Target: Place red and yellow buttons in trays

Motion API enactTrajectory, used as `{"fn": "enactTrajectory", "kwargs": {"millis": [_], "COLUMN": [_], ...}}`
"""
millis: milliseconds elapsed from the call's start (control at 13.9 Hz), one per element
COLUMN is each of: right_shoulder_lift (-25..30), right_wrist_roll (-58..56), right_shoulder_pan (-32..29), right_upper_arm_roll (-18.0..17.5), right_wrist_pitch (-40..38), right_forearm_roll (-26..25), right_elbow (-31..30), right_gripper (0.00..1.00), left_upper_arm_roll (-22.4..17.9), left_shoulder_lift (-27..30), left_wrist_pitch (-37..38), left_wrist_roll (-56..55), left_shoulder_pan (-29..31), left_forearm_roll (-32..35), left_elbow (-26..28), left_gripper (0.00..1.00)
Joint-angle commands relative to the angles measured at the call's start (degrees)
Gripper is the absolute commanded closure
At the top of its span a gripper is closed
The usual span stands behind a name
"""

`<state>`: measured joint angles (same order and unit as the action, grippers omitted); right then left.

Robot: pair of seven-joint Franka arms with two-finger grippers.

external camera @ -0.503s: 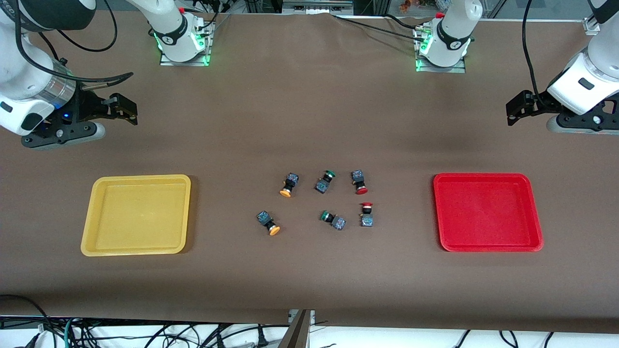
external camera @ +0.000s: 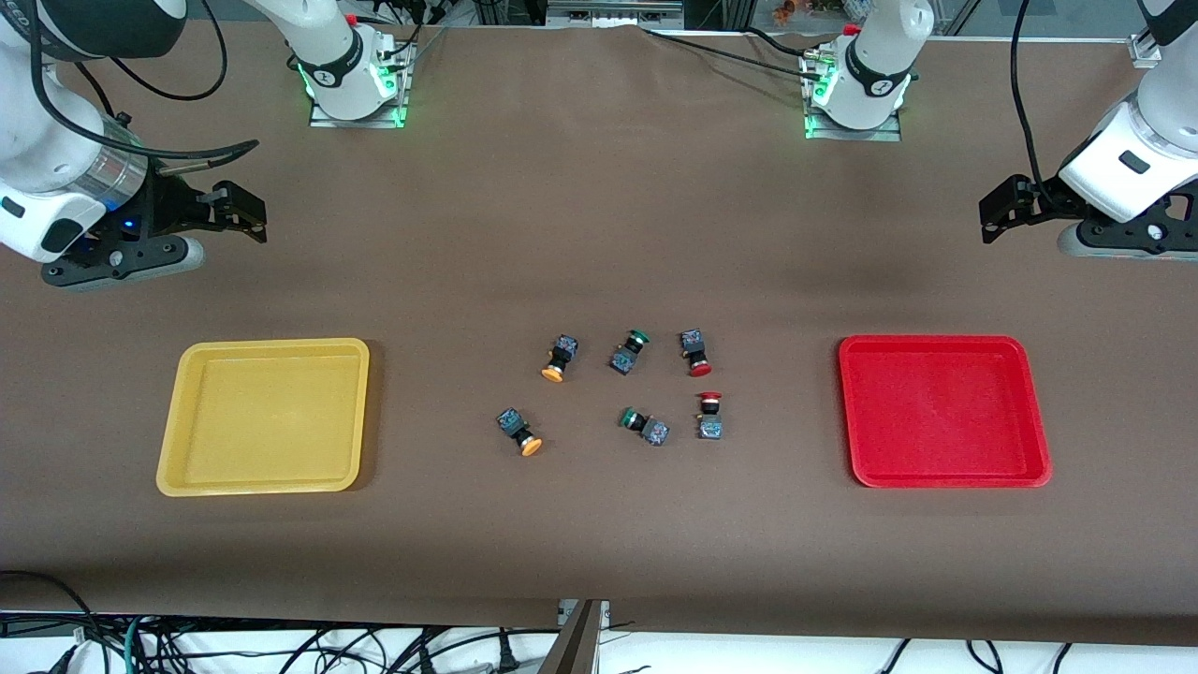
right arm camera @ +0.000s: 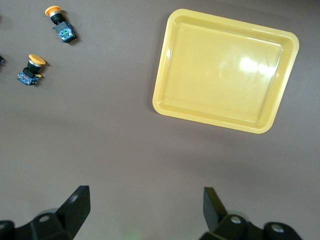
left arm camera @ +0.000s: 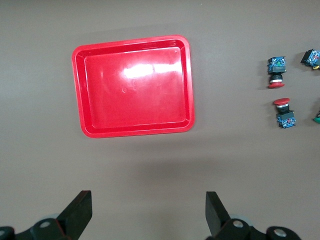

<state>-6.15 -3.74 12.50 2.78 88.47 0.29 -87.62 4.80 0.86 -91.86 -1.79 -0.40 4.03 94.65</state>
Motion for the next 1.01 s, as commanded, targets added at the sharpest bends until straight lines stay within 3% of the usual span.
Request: {"fn": "enactTrajectory", "kwargs": {"millis": [0,359,718,933], "right_shoulder_lift": [0.44,0.53,-0.35,-1.48], "right_wrist_roll": [0.23,0.32,0.23,0.23], "right_shoulder_pan": [0.42,0.42,0.68,3.30], "right_upper_arm_roll": [-0.06,-0.15,-0.15,-0.15], "right_wrist_pitch": [-0.05,-0.05,2.14,2.41], "right_forearm_roll": [-0.38,0.85,2.08,1.91], "right_elbow": [0.43,0.35,0.35,0.35], "right_gripper": [0.00,0.00,0.00,0.00], "left_upper_arm_roll": [0.12,0.47,0.47,1.52], "left_shoulder_lift": [-0.07,-0.60,-3.05,-8.58], "left_wrist_pitch": [1.25,1.68,9.32,2.43], "left_wrist_roll": [0.92,1.09,1.70,0.74], "left_shoulder_pan": [0.22,-0.04,-0.75,-1.62], "left_forearm_roll": [-0.95,-0.95,-0.86,-0.95], "left_elbow": [-1.05,-1.05,-0.70,-0.52], "left_gripper": [0.00,0.00,0.00,0.00]}}
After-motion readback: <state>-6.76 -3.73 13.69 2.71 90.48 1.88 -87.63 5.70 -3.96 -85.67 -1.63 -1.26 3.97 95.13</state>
